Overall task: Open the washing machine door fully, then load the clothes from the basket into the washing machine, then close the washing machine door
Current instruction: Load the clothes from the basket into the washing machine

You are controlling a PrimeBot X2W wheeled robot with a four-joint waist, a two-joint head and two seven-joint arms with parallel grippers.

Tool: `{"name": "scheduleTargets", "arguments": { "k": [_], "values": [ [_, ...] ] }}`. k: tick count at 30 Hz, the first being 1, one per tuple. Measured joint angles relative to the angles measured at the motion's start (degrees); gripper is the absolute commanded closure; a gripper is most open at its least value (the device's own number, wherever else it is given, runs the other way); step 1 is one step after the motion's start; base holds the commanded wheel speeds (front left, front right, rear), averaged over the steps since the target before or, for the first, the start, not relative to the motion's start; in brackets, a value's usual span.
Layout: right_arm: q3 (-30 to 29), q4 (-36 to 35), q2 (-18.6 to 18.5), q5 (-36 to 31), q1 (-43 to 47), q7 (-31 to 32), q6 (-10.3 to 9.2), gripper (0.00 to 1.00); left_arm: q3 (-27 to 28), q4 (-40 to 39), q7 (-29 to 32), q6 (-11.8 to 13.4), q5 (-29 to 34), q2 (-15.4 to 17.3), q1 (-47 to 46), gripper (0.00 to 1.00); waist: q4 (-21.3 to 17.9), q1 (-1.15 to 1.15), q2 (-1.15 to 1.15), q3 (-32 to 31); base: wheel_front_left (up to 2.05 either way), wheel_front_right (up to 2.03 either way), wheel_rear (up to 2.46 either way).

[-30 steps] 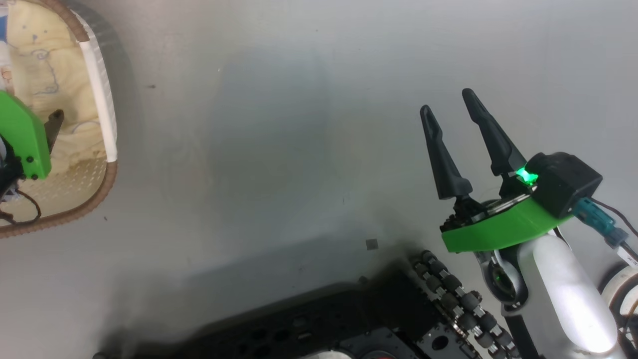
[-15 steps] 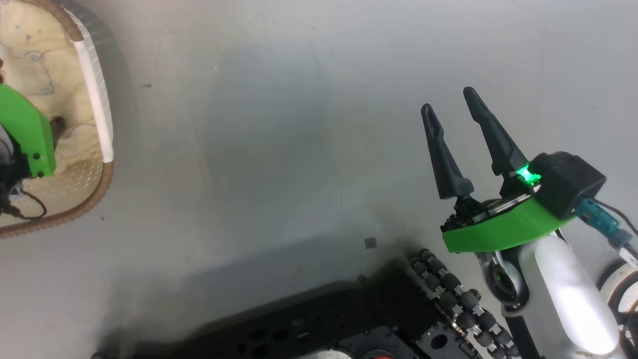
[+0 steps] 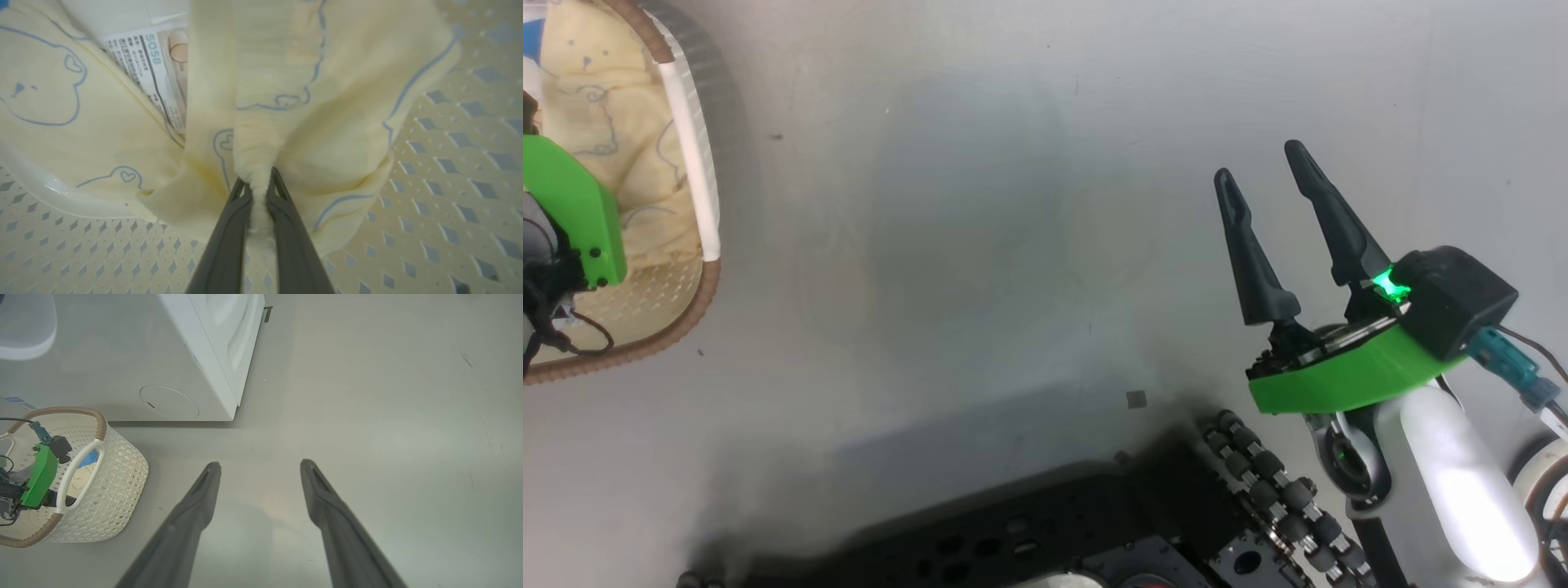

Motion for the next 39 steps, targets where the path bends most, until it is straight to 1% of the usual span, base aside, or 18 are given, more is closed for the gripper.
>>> {"name": "scheduleTargets", "arguments": {
  "k": [9, 16, 27, 33, 35, 36, 39],
  "values": [
    [0.0, 0.2, 0.0, 0.0, -0.9, 0.0, 0.00, 0.00, -0.1, -1.8, -0.7, 0.0, -2.0, 0.3, 0.0, 1.00, 0.7, 0.00, 0.00, -1.0, 0.00, 0.00, 0.00],
    [-0.4, 0.4, 0.0, -0.4, -2.8, 0.0, 0.00, 0.00, -1.4, -5.9, -2.9, 0.0, -2.9, 0.7, 2.8, 1.00, 2.0, 0.00, 0.00, -4.6, 0.00, 0.00, 0.00],
    [-1.0, 3.7, 0.0, -0.9, -1.8, 0.0, 0.00, 0.00, -2.8, -12.2, -13.3, 0.0, -4.9, 0.9, 9.9, 1.00, 4.1, -0.01, 0.00, -14.2, 0.00, 0.00, 0.00],
    [-1.7, 5.4, 0.0, -1.0, -0.8, 0.0, 0.00, 0.00, -3.8, -16.5, -18.9, 0.0, -5.6, 1.7, 13.2, 1.00, 5.5, -0.01, 0.00, -20.3, 0.00, 0.00, 0.00],
    [-1.8, 6.2, 0.0, -1.4, -0.5, 0.0, 0.00, 0.00, -4.0, -17.7, -21.1, 0.0, -5.9, 1.9, 14.1, 1.00, 6.1, -0.01, 0.00, -22.4, 0.00, 0.00, 0.00],
    [-1.9, 6.8, 0.0, -1.4, 0.0, 0.0, 0.00, 0.00, -3.9, -18.7, -23.7, 0.0, -6.0, 2.2, 14.9, 1.00, 6.7, -0.01, 0.00, -24.4, 0.00, 0.00, 0.00],
    [-2.0, 7.7, 0.0, -1.4, 0.9, 0.0, 0.00, 0.00, -3.7, -20.4, -27.4, 0.0, -6.9, 2.5, 15.9, 1.00, 7.6, -0.01, 0.00, -27.2, 0.00, 0.00, 0.00]
  ]
}}
